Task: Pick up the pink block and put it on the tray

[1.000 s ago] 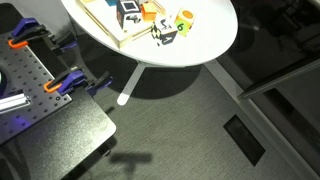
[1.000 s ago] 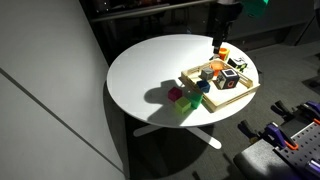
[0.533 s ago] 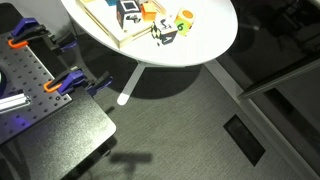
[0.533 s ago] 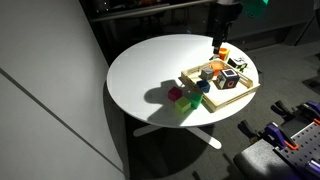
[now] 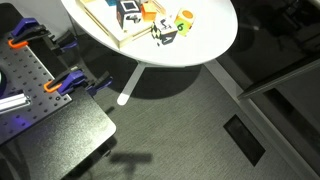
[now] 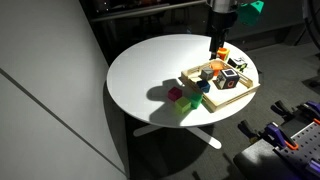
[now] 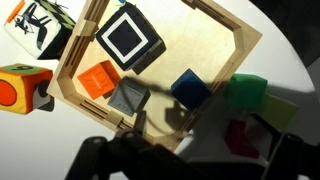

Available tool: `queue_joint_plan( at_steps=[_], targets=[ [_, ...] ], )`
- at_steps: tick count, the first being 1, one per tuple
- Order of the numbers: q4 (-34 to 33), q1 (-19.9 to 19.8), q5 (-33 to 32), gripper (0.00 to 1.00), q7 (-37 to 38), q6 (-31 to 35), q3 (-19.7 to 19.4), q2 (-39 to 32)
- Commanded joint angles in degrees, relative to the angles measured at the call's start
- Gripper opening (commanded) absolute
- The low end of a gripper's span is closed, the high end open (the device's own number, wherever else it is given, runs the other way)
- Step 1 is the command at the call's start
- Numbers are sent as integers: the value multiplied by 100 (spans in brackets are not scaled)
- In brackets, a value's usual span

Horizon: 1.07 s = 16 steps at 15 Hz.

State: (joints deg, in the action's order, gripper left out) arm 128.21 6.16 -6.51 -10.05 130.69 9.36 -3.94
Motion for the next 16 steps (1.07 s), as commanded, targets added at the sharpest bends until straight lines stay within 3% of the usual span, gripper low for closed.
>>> queue_joint_plan(
  at_steps=[1, 16],
  targets=[
    [-350, 83, -26, 100, -50, 35, -36, -394],
    [-1848, 563, -56, 100, 245, -288, 33, -1963]
  ],
)
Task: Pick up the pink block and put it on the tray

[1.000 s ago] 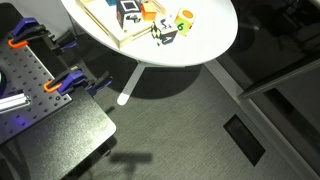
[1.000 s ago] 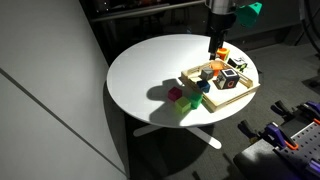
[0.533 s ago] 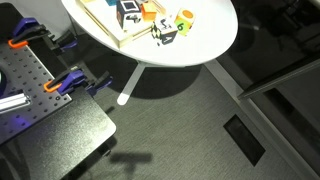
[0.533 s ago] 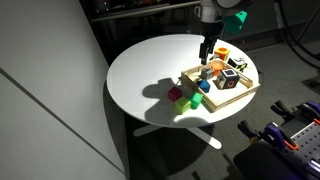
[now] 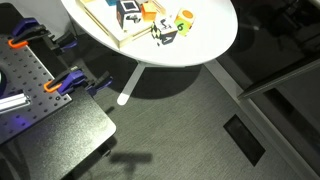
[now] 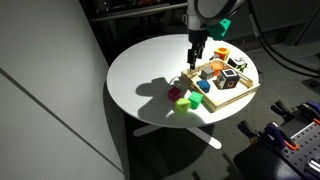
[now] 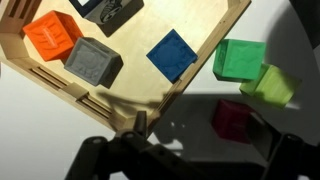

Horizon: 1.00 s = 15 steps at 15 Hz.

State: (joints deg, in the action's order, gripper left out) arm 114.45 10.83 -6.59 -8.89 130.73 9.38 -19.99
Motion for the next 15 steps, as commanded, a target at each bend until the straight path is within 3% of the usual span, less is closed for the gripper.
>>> queue_joint_plan(
  at_steps=[1, 9, 15],
  targets=[
    [-573, 135, -28, 100, 101, -375, 54, -458],
    [-1218, 516, -58, 100, 120, -1026, 180, -1096],
    [-1376, 818, -161, 100, 740, -872, 60, -1391]
  ],
)
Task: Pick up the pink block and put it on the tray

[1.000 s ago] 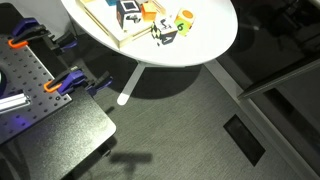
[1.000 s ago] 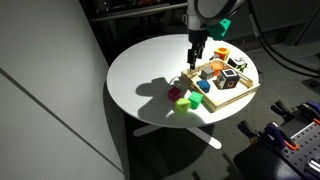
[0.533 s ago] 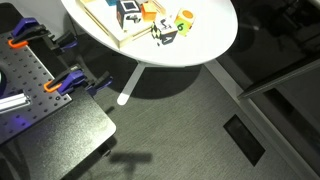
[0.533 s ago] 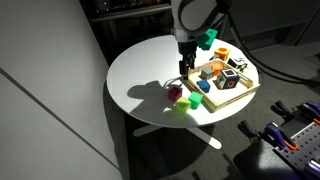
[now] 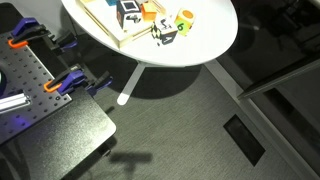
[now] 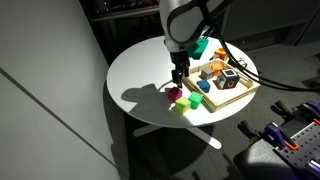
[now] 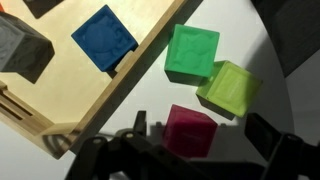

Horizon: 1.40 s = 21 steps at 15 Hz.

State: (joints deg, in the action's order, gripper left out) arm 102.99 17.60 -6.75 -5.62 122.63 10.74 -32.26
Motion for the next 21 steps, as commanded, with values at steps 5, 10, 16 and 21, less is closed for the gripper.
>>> queue_joint_plan(
  at_steps=[5, 10, 16, 21],
  targets=[
    [-249, 330, -260, 100, 952, 201, -171, -296],
    [-340, 407, -395, 100, 1081, 460, -262, -475],
    [-560, 386, -407, 100, 979, 721, -322, -781],
    [-829, 455, -450, 100, 986, 748, -346, -1015]
  ],
)
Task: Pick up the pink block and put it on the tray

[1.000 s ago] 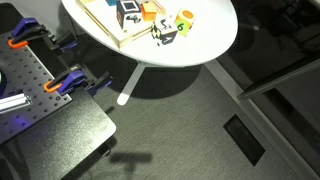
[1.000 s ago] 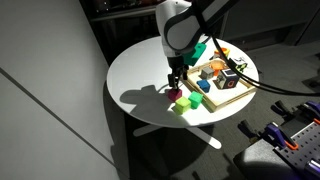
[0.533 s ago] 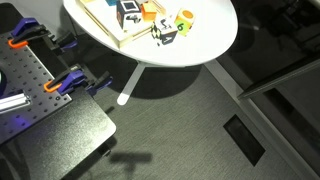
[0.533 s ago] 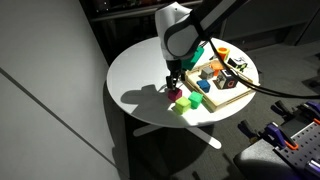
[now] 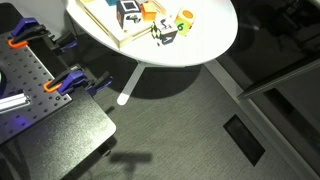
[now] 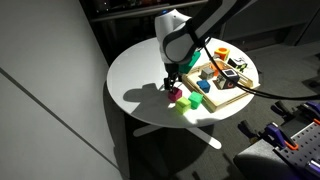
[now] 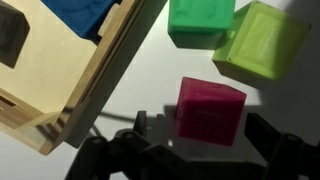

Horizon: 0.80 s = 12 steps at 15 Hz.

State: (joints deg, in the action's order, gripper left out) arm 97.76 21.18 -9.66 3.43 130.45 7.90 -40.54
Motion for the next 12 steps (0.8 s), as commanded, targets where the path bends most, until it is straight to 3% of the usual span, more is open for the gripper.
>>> queue_joint_plan(
  at_steps=[1, 12],
  targets=[
    [-361, 111, -161, 100, 76, -49, -63, -229],
    [-743, 266, -144, 100, 95, -175, -92, -551]
  ],
)
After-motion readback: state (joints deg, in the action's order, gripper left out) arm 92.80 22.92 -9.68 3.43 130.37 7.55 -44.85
